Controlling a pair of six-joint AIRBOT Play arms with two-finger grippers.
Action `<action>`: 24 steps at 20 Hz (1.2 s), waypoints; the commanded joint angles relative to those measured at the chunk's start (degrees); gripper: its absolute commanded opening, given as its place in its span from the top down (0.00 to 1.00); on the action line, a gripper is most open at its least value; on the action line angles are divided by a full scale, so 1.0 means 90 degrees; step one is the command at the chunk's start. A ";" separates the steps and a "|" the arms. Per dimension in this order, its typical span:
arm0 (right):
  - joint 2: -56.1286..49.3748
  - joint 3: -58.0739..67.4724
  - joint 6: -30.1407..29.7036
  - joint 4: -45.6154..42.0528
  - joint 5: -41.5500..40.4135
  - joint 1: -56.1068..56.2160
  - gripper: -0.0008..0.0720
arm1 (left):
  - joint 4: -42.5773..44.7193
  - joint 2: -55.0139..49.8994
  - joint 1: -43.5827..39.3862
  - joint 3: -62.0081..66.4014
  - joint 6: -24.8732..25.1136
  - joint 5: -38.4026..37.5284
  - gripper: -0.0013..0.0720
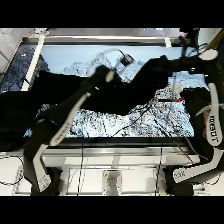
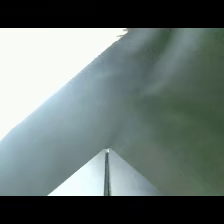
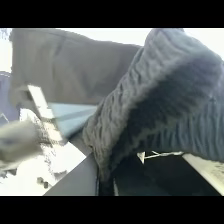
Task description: Fold the clothes and pants, and hang the long-sleeved shirts on hangers.
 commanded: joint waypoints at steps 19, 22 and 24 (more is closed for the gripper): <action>-0.1753 0.2397 0.1098 -0.1428 0.0301 0.1807 0.18 | -0.0571 0.2249 0.4119 -0.0005 -0.0194 -0.1610 0.97; -0.1440 0.1841 0.1103 -0.2654 0.1819 0.0945 0.17 | -0.0571 0.2249 0.4116 -0.0005 -0.0197 -0.1613 0.97; -0.1260 0.1107 0.0923 -0.2691 0.1875 0.0644 0.17 | -0.0571 0.2246 0.4116 -0.0005 -0.0197 -0.1610 0.97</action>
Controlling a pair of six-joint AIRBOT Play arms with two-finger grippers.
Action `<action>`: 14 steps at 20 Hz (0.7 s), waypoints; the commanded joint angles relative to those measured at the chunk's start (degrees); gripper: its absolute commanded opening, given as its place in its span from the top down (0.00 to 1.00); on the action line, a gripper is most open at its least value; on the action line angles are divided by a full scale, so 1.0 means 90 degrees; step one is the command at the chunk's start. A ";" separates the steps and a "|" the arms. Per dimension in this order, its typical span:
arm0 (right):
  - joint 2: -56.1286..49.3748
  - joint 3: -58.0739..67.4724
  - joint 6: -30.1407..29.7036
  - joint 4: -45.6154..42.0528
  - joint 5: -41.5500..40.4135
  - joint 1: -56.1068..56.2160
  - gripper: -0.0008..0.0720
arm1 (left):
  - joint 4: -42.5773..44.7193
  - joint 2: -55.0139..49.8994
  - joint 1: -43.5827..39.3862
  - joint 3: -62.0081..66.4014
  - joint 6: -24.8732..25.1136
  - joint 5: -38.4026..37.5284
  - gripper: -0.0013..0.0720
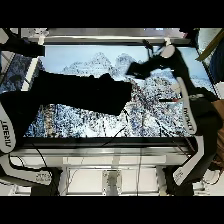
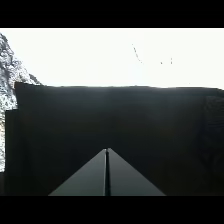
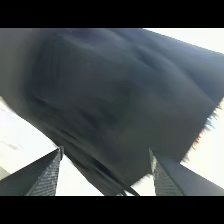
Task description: Fold the clothes and pants, and hang the long-sleeved shirts on hangers.
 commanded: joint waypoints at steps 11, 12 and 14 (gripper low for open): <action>-0.0369 -0.2868 -0.1015 0.2152 -0.1921 -0.0124 0.01 | -0.0044 -0.0019 0.0024 -0.0010 -0.0238 -0.0007 0.97; -0.0389 -0.2868 -0.1078 0.2181 -0.2030 0.0017 0.01 | -0.0046 -0.0019 0.0024 -0.0010 -0.0238 -0.0007 0.97; -0.0464 -0.2868 -0.1115 0.2178 -0.2108 0.0284 0.01 | -0.0046 -0.0019 0.0024 -0.0015 -0.0238 -0.0012 0.97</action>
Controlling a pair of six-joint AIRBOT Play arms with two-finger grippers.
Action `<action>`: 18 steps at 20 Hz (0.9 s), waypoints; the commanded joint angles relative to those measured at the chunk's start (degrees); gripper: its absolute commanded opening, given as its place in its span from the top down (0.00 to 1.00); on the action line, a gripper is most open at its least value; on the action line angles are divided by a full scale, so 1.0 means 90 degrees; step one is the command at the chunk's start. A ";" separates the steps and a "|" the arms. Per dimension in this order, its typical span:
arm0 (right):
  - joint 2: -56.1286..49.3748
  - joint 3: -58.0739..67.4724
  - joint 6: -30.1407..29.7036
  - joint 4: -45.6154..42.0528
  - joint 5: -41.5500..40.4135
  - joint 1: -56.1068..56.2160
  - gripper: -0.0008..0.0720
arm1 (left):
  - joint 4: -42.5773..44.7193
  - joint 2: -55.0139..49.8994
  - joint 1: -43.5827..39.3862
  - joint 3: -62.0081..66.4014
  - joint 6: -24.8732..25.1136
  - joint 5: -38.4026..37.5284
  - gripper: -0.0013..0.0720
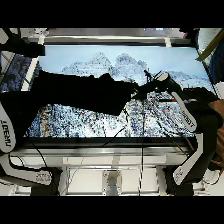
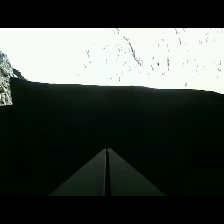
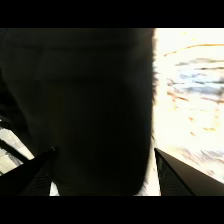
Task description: Fold the clothes and pants, and hang the long-sleeved shirts on hangers.
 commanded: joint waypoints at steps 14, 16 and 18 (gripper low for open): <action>0.1032 0.0549 -0.0053 -0.0712 0.2246 0.0155 0.97 | -0.0027 -0.0107 -0.0809 -0.1042 -0.0061 -0.0908 0.97; 0.1634 0.0549 0.0107 -0.1258 0.2873 -0.0197 0.97 | -0.0041 -0.0109 -0.1413 -0.1260 -0.0066 -0.0886 0.97; 0.2176 0.0549 0.0126 -0.1581 0.3560 -0.0627 0.97 | -0.0143 -0.0158 -0.2064 -0.1566 -0.0066 -0.0794 0.97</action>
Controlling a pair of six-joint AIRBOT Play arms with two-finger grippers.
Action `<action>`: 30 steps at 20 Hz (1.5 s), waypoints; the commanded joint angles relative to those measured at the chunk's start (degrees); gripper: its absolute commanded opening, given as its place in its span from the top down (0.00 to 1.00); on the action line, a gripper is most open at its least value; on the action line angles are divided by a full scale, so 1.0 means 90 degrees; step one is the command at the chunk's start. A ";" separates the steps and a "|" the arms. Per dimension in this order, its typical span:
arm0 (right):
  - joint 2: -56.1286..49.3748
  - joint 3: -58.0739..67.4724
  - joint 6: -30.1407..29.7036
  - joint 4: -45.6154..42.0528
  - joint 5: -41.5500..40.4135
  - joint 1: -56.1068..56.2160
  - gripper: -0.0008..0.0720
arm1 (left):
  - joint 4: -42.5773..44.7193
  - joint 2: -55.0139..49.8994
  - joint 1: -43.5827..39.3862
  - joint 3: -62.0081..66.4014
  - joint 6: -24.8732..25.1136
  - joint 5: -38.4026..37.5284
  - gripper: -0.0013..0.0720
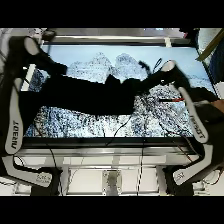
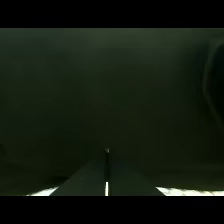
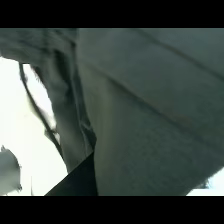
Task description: Fold the clothes and pants, and hang the long-sleeved shirts on hangers.
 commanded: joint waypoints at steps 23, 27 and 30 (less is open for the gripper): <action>0.0867 0.0884 0.1940 -0.1309 0.1287 0.0563 0.97 | 0.0806 -0.0085 -0.2402 -0.1059 -0.0359 0.1817 0.97; 0.0063 0.1297 0.2705 -0.1328 -0.0661 0.1622 0.97 | 0.0746 0.0826 -0.1209 -0.1061 -0.0362 0.1469 0.97; -0.0520 0.1535 0.2552 -0.0741 -0.2713 0.2295 0.64 | 0.0750 0.1231 -0.0617 -0.1069 -0.0362 0.1049 0.97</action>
